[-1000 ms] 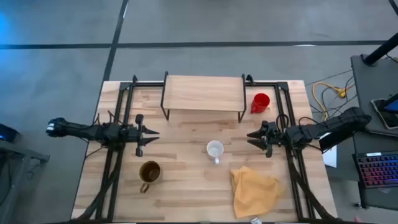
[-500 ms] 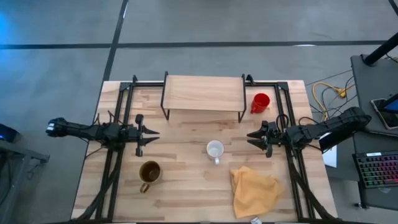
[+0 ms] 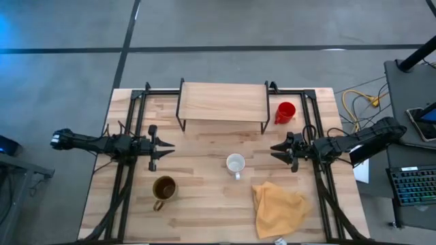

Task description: Stack small to large cups/mugs on shelf

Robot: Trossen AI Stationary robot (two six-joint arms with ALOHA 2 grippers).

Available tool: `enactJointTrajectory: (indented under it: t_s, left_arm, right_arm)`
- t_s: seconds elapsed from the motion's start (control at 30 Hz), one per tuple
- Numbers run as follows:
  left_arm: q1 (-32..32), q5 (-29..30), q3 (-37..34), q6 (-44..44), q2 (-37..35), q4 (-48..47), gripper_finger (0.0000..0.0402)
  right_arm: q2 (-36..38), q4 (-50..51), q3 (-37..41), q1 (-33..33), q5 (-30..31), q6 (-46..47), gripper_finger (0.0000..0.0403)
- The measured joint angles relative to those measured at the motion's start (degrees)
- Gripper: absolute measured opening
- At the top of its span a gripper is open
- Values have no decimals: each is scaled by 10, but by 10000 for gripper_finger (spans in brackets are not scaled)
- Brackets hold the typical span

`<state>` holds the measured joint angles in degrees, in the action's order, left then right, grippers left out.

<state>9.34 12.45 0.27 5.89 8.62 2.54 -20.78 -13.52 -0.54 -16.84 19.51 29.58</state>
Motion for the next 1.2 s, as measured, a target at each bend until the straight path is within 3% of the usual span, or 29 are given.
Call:
enactJointTrajectory:
  t_s: [1.2]
  left_arm:
    - [0, 0, 0, 0, 0, 0, 70]
  right_arm:
    - [0, 0, 0, 0, 17, 0, 164]
